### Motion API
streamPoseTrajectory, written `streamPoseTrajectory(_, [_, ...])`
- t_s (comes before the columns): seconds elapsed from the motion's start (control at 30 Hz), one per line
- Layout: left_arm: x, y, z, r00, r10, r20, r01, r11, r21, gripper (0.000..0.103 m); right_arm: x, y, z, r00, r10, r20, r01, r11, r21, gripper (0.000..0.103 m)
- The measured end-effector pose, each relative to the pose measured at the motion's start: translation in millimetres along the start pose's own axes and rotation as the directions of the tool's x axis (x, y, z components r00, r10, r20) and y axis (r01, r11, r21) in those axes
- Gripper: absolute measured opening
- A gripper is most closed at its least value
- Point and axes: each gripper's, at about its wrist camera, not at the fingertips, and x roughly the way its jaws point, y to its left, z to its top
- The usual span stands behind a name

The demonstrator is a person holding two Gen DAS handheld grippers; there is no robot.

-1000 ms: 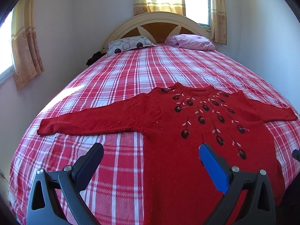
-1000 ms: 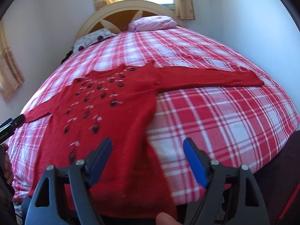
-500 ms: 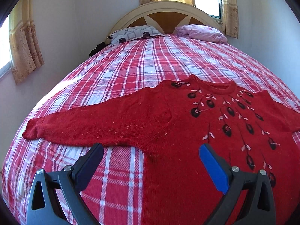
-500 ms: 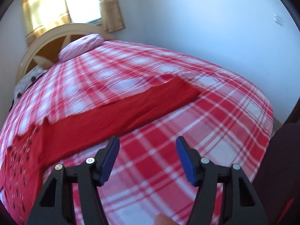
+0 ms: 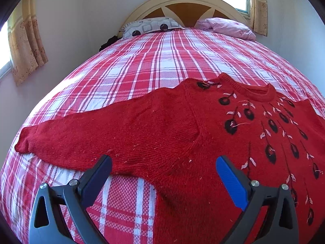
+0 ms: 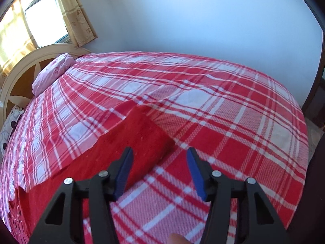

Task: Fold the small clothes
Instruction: 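Reach the right tool to a sweater sleeve cuff and close on it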

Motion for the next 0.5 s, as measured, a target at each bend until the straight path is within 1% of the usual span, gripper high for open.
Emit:
streamPoseTrajectory(0.1, [7.5,-0.6,-0.5,1.0,-0.003,-0.025,0.003,1.0,-0.005,0.102,13.8,-3.4,4.6,1.0,0.004,-0.025,-0.004,1.0,0.019,0.052])
streamPoseTrajectory(0.27, [12.0,-4.4,-3.2,0.999,0.005,-0.041,-0.005,1.0,0.007,0.102,20.3,1.0,6.5,1.0,-0.003,-0.019,0.003,1.0,-0.001,0.052])
streamPoseTrajectory(0.37, [15.3,-6.1,-4.1,0.998,0.013,-0.053,-0.013,1.0,0.011,0.102,23.6,3.7,8.1,1.0,0.014,-0.024,-0.014,1.0,0.002,0.039])
streamPoseTrajectory(0.4, [15.8,-6.2,-4.3,0.998,0.013,-0.055,-0.012,1.0,0.011,0.102,24.3,3.9,8.9,1.0,0.013,-0.025,-0.013,1.0,0.007,0.031])
streamPoseTrajectory(0.47, [16.3,-5.2,-4.6,0.998,0.012,-0.057,-0.012,1.0,0.008,0.102,27.0,2.9,10.1,0.999,0.019,-0.033,-0.018,1.0,0.022,0.02])
streamPoseTrajectory(0.5, [16.7,-4.9,-4.9,0.998,0.011,-0.059,-0.011,1.0,0.007,0.102,27.5,1.8,10.4,0.999,0.019,-0.035,-0.018,0.999,0.03,0.018])
